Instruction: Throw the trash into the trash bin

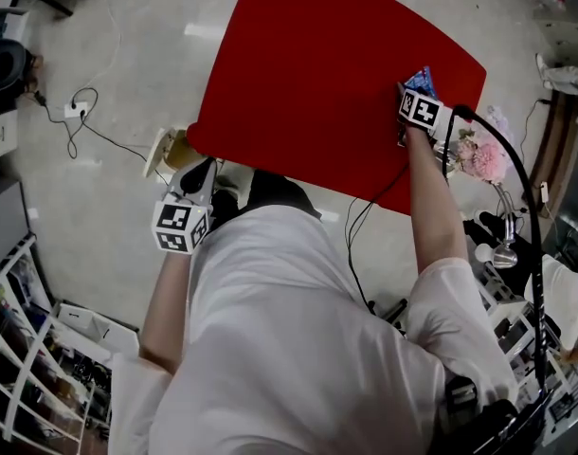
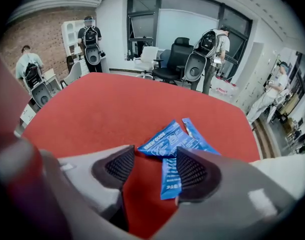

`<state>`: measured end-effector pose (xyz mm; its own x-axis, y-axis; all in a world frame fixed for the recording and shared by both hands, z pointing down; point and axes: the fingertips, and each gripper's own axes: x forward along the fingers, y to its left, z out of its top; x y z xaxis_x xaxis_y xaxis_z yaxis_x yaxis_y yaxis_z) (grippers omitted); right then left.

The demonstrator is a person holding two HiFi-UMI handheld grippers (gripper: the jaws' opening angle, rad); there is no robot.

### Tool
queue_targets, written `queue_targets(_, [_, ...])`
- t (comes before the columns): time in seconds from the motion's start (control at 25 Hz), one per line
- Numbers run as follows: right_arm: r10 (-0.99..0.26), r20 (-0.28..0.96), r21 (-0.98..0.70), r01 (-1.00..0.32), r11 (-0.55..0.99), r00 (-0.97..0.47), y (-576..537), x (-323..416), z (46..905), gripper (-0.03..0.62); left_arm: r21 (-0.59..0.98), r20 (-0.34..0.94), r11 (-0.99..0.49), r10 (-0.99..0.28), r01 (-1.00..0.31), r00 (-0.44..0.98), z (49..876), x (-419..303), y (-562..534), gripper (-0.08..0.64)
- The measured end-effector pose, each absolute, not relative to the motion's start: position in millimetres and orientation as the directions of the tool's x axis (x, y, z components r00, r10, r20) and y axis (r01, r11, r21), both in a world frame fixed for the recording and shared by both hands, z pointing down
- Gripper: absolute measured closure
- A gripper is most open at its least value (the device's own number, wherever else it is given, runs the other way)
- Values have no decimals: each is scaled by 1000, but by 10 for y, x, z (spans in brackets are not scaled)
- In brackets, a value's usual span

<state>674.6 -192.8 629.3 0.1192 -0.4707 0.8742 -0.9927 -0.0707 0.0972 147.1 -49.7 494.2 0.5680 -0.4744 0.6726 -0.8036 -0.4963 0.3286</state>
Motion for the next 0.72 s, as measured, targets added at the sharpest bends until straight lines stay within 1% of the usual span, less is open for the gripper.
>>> queue_targets(0.04, [-467,875,103,-992,-68,123,-1935,6751,6293,340,328,673,-501,-471,-801,570,4948,1492,-507,555])
queue_targets(0.08, [-465,876,110,-992,-63,127,-1940,6758,6289,374,328,674,-505,-467,-798,572,4953,1514,-512,555])
queue_targets(0.16, [-464,875,131,-990,-45,137,-1943,6765,6277,387,329,676,-511,-460,-794,576,4964,1551,-501,555])
queue_targets(0.28, [-466,870,183,-983,5,160,-1937,6727,6270,422,331,677,-518,-452,-789,581,4981,1573,-463,555])
queue_targets(0.32, [-468,868,198,-980,19,166,-1935,6711,6268,445,331,677,-521,-450,-787,583,4983,1572,-453,555])
queue_targets(0.56, [-469,861,249,-967,52,196,-1910,6678,6173,460,330,674,-518,-456,-789,581,4945,1552,-433,555])
queue_targets(0.6, [-475,857,256,-965,62,197,-1921,6649,6148,492,329,674,-517,-458,-790,580,4941,1543,-436,555])
queue_targets(0.72, [-489,852,261,-961,87,187,-1933,6519,6092,495,328,670,-515,-464,-792,579,4942,1506,-426,555])
